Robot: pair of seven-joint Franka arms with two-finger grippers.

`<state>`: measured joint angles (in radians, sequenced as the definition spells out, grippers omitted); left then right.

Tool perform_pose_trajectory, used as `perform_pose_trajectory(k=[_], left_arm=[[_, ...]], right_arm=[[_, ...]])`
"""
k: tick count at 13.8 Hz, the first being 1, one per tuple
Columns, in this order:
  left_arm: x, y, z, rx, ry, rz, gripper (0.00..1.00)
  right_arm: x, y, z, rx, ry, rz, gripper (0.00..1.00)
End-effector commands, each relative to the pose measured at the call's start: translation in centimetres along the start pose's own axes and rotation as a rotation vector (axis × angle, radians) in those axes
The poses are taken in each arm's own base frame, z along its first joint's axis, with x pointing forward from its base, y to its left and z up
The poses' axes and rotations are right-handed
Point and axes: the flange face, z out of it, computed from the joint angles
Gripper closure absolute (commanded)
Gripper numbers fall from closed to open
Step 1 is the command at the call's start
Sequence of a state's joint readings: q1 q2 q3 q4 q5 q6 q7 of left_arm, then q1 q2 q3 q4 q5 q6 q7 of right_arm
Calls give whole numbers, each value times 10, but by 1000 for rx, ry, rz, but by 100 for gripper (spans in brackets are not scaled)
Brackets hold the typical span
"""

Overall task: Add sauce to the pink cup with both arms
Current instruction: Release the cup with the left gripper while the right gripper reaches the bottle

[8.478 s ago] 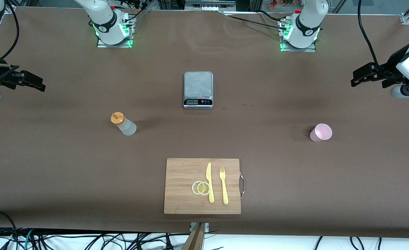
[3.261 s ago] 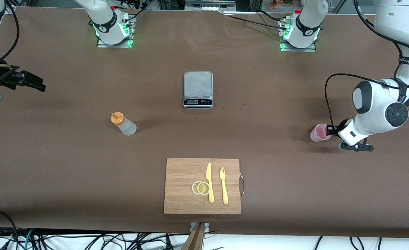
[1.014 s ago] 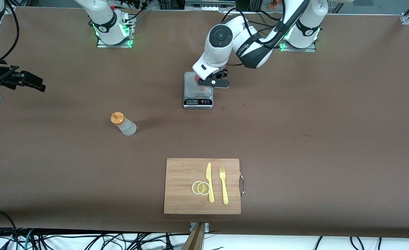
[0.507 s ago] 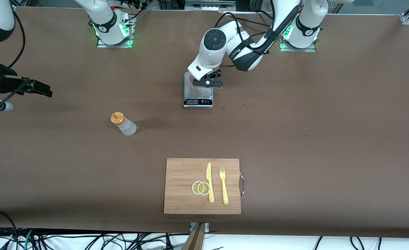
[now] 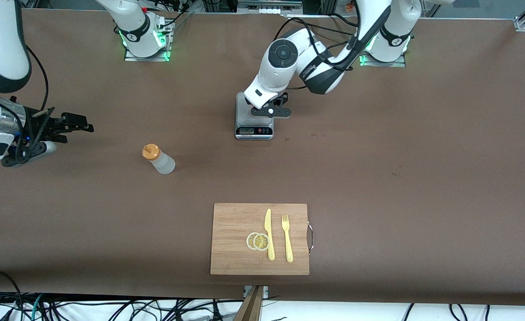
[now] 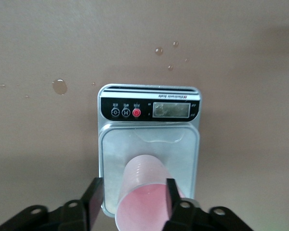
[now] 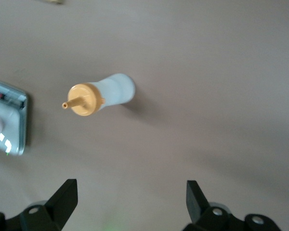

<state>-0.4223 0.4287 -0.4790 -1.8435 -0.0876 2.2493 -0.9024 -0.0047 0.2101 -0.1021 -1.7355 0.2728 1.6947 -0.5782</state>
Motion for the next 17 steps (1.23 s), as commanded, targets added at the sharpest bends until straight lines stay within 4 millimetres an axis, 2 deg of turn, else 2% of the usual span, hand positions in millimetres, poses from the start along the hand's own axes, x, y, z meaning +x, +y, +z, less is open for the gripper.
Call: perform_pose_trajectory(k=[1, 3, 5, 6, 7, 10, 13, 15, 17], left_arm=[[29, -5, -71, 5, -43, -51, 0], [44, -13, -106, 19, -41, -71, 0], [65, -39, -155, -5, 35, -101, 0], [79, -61, -186, -23, 76, -93, 0], [83, -75, -207, -24, 100, -47, 0], [111, -147, -280, 24, 135, -3, 0], [127, -236, -356, 87, 139, 44, 0], [129, -295, -388, 97, 129, 44, 0], [126, -338, -404, 117, 102, 115, 0]], right_arm=[[-6, 35, 44, 156, 98, -258, 0], [-9, 58, 84, 264, 171, -444, 0], [-20, 76, 134, 378, 268, -584, 0], [-22, 79, 154, 412, 338, -652, 0], [-22, 85, 176, 438, 388, -715, 0], [-22, 101, 229, 472, 546, -882, 0], [-17, 102, 270, 488, 701, -993, 0], [-12, 93, 287, 527, 782, -1041, 0], [-7, 89, 288, 529, 798, -1074, 0]])
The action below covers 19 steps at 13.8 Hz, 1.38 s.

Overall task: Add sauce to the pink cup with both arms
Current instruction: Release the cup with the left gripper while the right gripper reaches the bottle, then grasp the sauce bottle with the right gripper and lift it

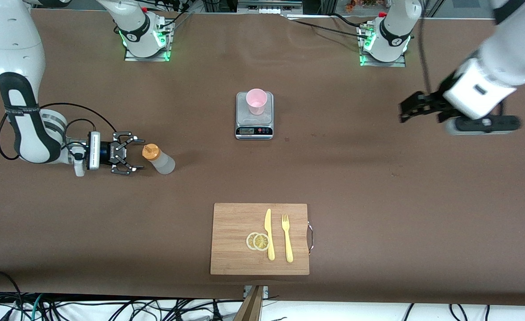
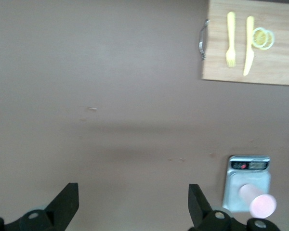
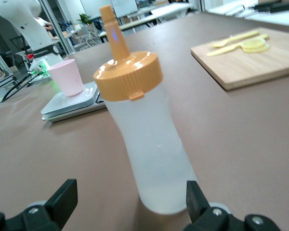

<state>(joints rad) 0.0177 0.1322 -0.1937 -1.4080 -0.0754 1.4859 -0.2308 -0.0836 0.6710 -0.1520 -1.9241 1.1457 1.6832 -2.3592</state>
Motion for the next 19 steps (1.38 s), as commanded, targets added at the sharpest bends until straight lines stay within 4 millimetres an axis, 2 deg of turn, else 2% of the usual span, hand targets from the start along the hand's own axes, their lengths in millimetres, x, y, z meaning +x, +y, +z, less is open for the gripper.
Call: perform_pose_trajectory(k=[1, 3, 6, 8, 9, 11, 12, 15, 17, 19], left_arm=[[-9, -45, -16, 27, -33, 70, 0], [-30, -59, -24, 38, -97, 55, 0], [-40, -61, -18, 42, -127, 56, 0], [-45, -59, -12, 46, -120, 59, 0], [-44, -60, -10, 46, -124, 58, 0], [-40, -58, -8, 47, -126, 60, 0], [-34, -59, -5, 56, -125, 60, 0], [-31, -54, -6, 68, -118, 69, 0], [-31, -54, -6, 69, -118, 69, 0], [-30, -57, -7, 68, -116, 63, 0]], right_arm=[[13, 7, 13, 17, 41, -68, 0], [18, 7, 27, 49, 57, -90, 0], [29, 18, 47, 83, 60, -124, 0], [30, 22, 51, 92, 53, -133, 0], [35, 27, 48, 89, 44, -153, 0], [34, 30, 49, 92, 46, -163, 0], [37, 33, 53, 97, 50, -182, 0], [37, 36, 67, 113, 62, -208, 0], [39, 40, 68, 111, 61, -221, 0], [38, 43, 71, 113, 61, -221, 5]])
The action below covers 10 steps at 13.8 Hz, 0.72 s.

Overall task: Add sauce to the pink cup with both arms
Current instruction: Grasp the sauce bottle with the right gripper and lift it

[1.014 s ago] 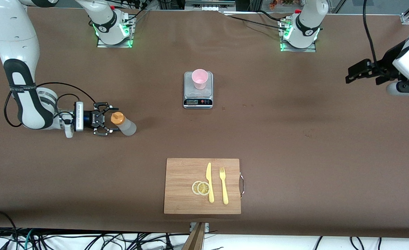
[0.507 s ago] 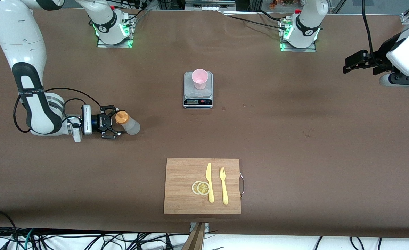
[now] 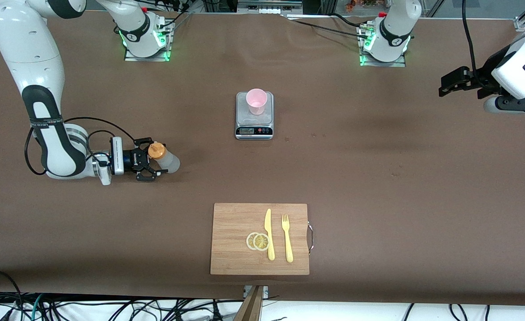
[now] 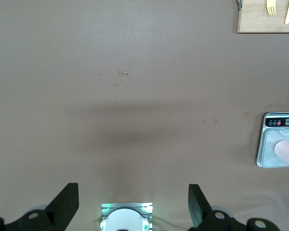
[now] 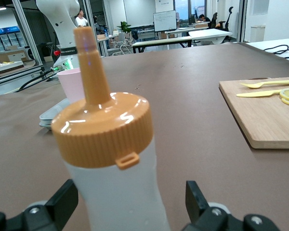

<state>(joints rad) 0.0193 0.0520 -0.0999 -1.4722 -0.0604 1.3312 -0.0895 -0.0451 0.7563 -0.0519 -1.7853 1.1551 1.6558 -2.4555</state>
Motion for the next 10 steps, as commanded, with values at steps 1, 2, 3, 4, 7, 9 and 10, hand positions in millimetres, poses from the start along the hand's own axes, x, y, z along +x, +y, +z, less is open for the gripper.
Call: perform_pose_trajectory(k=[1, 2, 3, 4, 7, 9, 10], left_arm=[[3, -3, 0, 25, 9, 17, 0], [4, -5, 1, 24, 6, 14, 0], [4, -5, 1, 24, 5, 13, 0], [4, -5, 0, 24, 8, 14, 0], [4, -4, 1, 21, 6, 14, 0], [4, -4, 0, 23, 8, 14, 0], [5, -4, 1, 23, 6, 15, 0]], right_arm=[[1, 8, 6, 9, 9, -26, 12], [2, 10, 7, 11, 8, -28, 19], [3, 12, 7, 11, 5, -31, 32], [3, 12, 6, 9, 1, -31, 48], [4, 12, 9, 16, -3, -20, 79], [5, 11, 9, 32, -17, 14, 89], [8, 11, 7, 44, -34, 40, 92]])
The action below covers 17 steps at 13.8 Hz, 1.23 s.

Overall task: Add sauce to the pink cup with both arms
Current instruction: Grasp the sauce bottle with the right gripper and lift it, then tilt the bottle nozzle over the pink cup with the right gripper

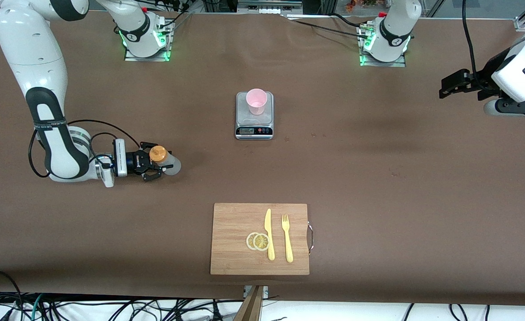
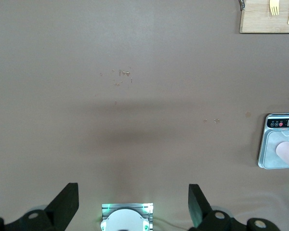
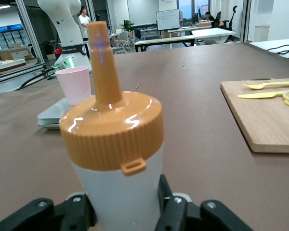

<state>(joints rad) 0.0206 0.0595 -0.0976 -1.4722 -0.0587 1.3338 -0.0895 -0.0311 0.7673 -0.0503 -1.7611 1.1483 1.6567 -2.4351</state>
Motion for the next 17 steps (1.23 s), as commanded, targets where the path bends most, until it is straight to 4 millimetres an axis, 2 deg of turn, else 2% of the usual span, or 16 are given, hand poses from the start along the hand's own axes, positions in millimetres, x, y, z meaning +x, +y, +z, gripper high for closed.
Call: perform_pose_trajectory(k=[1, 5, 6, 9, 11, 14, 17], left_arm=[[1, -2, -3, 22, 11, 20, 0], [1, -4, -3, 21, 12, 17, 0], [2, -4, -2, 21, 11, 17, 0], [1, -4, -3, 21, 12, 17, 0], [2, -3, -2, 22, 9, 18, 0], [2, -4, -2, 21, 11, 17, 0], [2, -4, -1, 21, 9, 17, 0]], right_arm=[[11, 9, 1, 43, -44, 54, 97], [86, 19, 4, 98, -241, 140, 100], [108, 19, 9, 121, -309, 169, 100], [153, 13, 39, 160, -472, 216, 100], [191, 7, 69, 186, -646, 236, 100], [246, -12, 129, 197, -930, 272, 100], [273, -34, 195, 186, -1151, 271, 100]])
